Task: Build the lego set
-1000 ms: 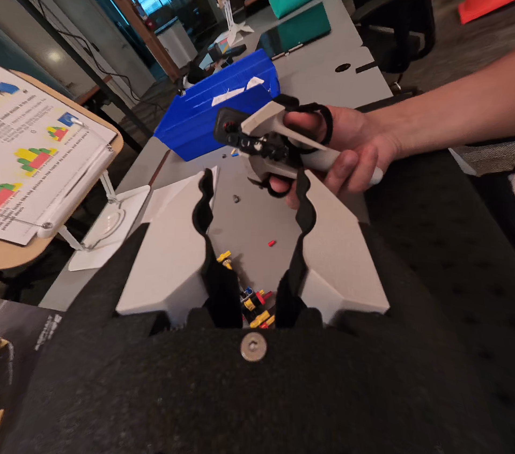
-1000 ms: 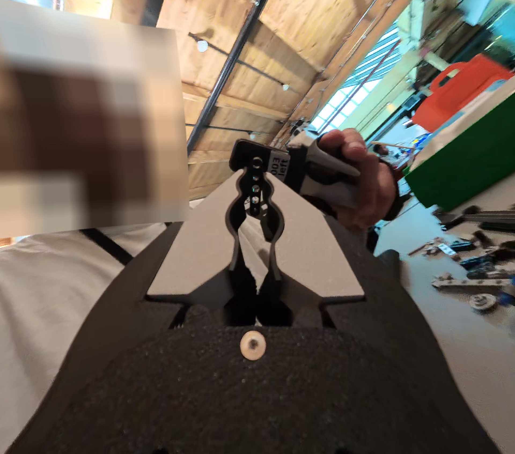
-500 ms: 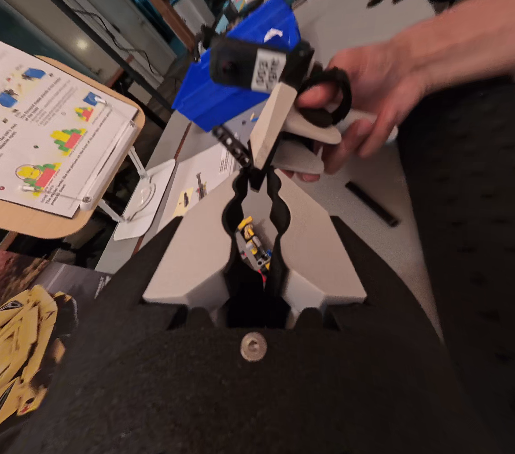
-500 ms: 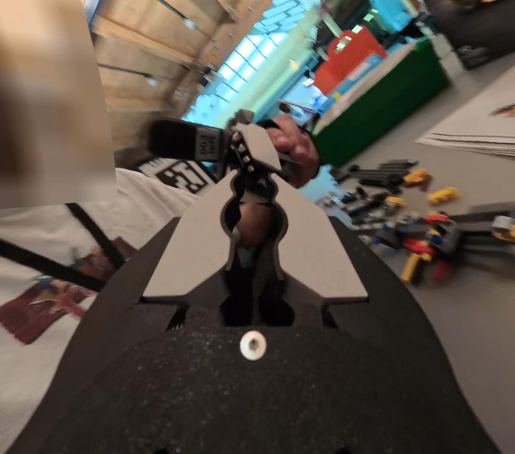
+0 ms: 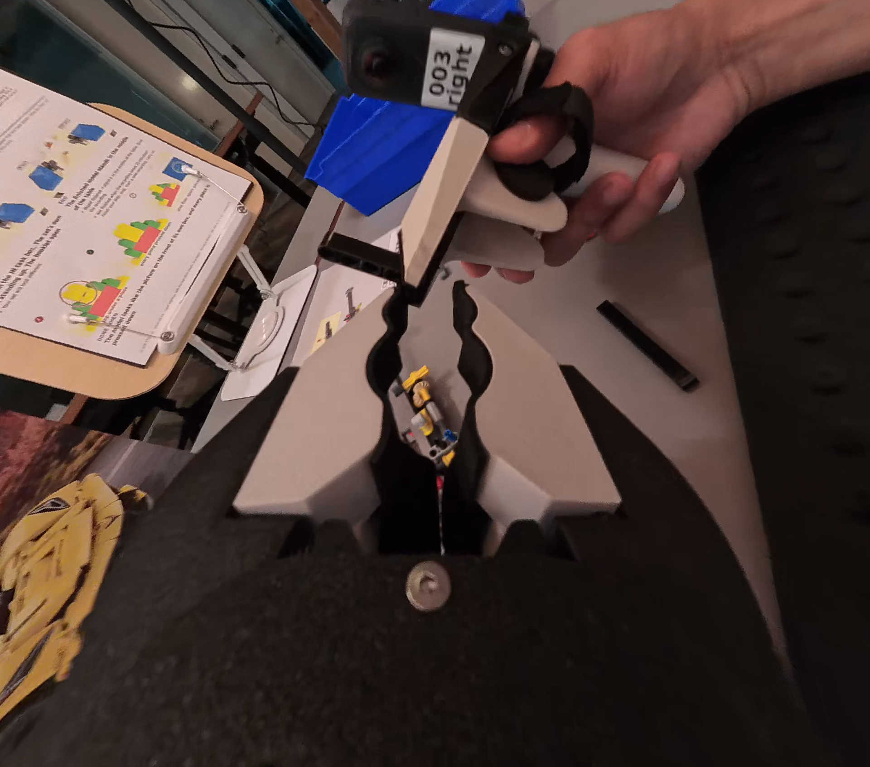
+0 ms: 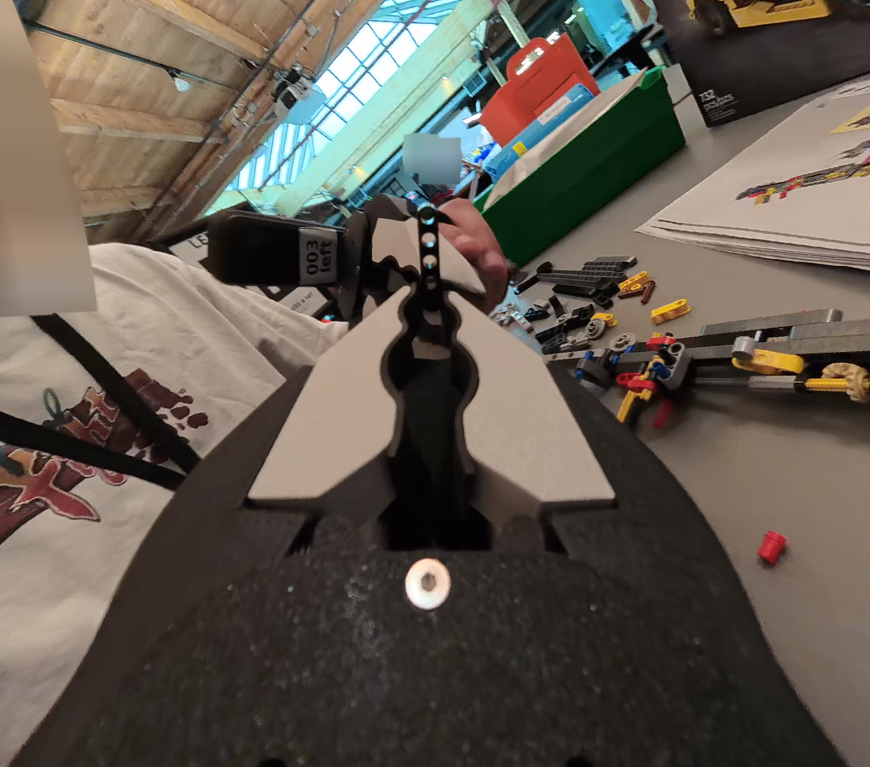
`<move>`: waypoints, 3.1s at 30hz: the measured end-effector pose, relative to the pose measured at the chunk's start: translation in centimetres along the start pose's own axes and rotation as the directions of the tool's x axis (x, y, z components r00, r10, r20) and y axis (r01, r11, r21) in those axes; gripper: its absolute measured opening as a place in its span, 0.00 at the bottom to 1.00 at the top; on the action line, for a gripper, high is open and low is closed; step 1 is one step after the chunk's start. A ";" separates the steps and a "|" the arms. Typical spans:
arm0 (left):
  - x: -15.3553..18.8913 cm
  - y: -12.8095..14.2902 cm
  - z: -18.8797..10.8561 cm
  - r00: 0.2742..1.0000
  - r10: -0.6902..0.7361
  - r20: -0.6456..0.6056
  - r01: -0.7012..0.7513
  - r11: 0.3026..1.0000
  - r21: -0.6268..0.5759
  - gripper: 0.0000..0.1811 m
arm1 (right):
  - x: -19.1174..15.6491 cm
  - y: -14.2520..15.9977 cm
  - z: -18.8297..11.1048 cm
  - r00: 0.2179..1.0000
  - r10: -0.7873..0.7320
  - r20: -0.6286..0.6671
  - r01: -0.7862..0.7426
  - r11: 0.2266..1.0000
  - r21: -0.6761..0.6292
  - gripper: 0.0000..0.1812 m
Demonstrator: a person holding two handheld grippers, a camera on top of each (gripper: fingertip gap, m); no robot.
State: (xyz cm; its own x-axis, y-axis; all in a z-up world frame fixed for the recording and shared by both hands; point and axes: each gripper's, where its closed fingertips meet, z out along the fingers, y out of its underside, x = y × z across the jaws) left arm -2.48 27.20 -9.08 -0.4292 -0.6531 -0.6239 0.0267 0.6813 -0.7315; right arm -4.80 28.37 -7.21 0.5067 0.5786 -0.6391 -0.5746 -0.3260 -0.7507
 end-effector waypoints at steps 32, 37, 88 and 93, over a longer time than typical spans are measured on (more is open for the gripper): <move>-0.1 0.0 -0.6 0.993 0.098 0.063 -0.099 0.995 0.014 0.01 | 1.4 0.7 -1.0 0.998 0.061 -0.019 -0.062 0.998 -0.026 0.04; -0.2 2.2 0.1 0.978 0.190 0.082 -0.179 0.975 -0.129 0.01 | 3.7 -0.3 -1.7 0.970 -0.081 -0.231 0.084 0.996 0.002 0.08; 0.4 -0.2 -2.0 0.451 -0.701 -0.553 0.801 0.591 -0.095 0.04 | 1.1 2.3 0.5 0.979 -0.168 -0.113 0.151 0.978 -0.144 0.04; 0.6 -0.4 -2.2 0.497 -0.661 -0.562 0.771 0.634 -0.063 0.03 | 0.8 2.5 0.6 0.982 -0.162 -0.097 0.147 0.979 -0.143 0.04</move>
State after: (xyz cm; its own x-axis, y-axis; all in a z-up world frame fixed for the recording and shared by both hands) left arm -4.78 27.25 -8.52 -0.7384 -0.5893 0.3277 -0.3711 -0.0507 -0.9272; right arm -6.22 28.46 -9.52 0.6532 0.5484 -0.5221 -0.3955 -0.3410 -0.8528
